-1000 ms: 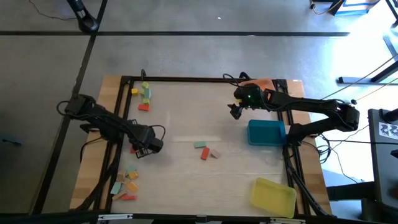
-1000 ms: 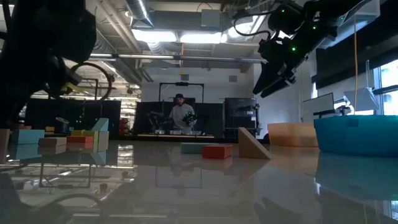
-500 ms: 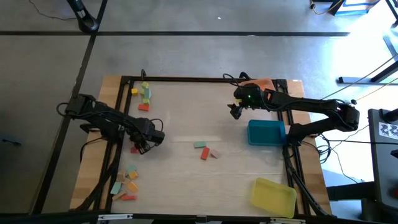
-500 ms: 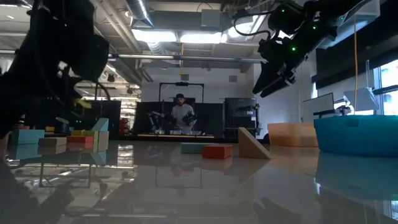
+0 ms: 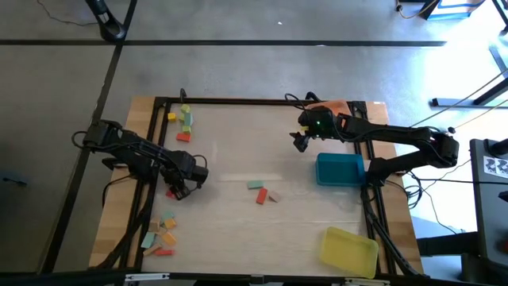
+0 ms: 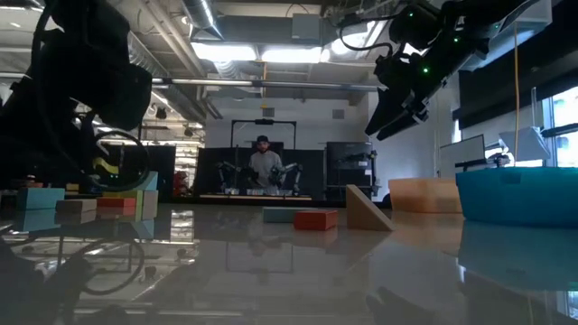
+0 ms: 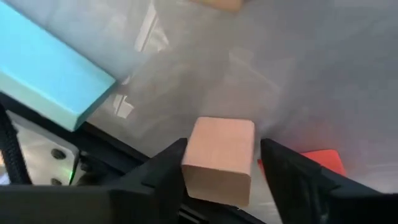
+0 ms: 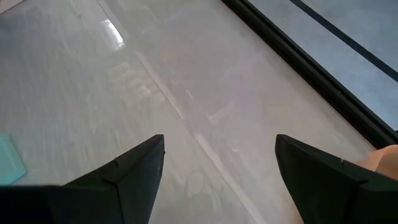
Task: Sort blocks by size
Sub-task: Put the brown cube block into the orange bin
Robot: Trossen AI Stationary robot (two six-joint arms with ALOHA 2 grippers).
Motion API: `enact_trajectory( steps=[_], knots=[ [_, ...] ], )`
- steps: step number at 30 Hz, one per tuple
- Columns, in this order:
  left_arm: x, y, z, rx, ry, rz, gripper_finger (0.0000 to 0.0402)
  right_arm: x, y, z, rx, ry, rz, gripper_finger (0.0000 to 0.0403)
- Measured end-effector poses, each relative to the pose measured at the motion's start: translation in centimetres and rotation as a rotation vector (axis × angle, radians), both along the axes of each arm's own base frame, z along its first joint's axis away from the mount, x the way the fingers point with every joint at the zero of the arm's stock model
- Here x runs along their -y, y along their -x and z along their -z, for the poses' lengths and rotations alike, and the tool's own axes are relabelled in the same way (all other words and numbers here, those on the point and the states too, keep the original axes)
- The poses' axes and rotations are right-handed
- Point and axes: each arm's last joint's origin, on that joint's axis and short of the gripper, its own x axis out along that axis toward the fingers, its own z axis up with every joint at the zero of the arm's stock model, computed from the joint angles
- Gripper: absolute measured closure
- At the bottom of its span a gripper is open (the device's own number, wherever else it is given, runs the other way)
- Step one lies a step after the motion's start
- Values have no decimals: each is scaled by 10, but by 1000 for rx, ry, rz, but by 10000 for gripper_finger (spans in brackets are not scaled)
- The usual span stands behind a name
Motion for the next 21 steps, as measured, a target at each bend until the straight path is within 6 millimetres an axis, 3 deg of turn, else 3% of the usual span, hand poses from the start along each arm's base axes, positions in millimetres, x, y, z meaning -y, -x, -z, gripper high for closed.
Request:
enact_trajectory(
  steps=[5, 13, 21],
  knots=[
    [0, 1, 0, -8, 22, 42, 285, 0, 0, 0, 0, 0, 0, 100],
    [6, -12, -22, -11, -61, 156, 286, -3, 2, -5, 28, -27, -46, 100],
    [21, -49, -64, 210, -329, 411, 286, -8, -1, -11, 136, -132, -198, 100]
  ],
)
